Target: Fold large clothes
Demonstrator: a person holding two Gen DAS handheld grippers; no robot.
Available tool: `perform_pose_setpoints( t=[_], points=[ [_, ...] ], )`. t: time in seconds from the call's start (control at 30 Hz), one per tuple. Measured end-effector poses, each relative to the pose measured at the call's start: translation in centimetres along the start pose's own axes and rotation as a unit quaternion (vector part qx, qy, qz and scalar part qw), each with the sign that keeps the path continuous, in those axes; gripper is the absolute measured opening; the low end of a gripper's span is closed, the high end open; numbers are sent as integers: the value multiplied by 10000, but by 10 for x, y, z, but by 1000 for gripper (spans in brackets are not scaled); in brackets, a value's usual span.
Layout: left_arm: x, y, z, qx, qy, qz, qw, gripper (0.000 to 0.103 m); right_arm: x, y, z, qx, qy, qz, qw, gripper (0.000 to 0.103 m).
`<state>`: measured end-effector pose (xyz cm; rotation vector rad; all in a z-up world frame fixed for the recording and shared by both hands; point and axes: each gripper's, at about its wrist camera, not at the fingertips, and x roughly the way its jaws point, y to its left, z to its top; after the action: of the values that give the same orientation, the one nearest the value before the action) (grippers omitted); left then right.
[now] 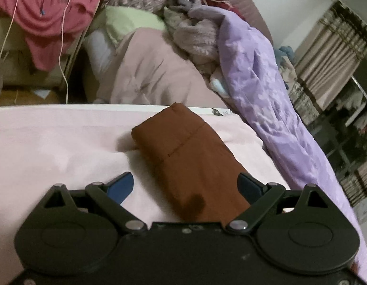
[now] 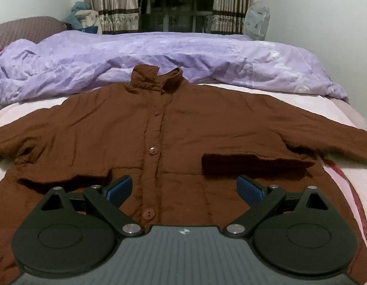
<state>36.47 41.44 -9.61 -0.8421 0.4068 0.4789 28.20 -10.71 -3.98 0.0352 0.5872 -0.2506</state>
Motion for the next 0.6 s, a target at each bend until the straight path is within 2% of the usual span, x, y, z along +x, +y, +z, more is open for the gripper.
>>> perform_pose_setpoints(
  t=[0.13, 0.17, 0.2, 0.33, 0.4, 0.5, 0.6],
  points=[
    [12, -2, 7, 8, -119, 93, 9999, 88, 5, 6, -1, -102, 65, -57, 9999, 103],
    [15, -2, 8, -3, -143, 108, 9998, 75, 6, 6, -1, -107, 74, -59, 9999, 103],
    [19, -1, 10, -27, -108, 130, 9999, 55, 7, 7, -1, -112, 87, -69, 9999, 103],
    [26, 5, 16, -157, -58, 139, 9998, 38, 11, 5, -2, -65, 172, -86, 9998, 103],
    [28, 6, 18, -186, 22, 37, 9998, 21, 12, 4, -2, -52, 186, -75, 9998, 103],
    [21, 2, 20, -121, -35, -89, 9999, 13, 10, 1, -2, -53, 181, -76, 9998, 103],
    [5, -17, 23, 44, -166, -247, 9995, 12, 9, -3, -2, -19, 172, -44, 9998, 103]
  ],
)
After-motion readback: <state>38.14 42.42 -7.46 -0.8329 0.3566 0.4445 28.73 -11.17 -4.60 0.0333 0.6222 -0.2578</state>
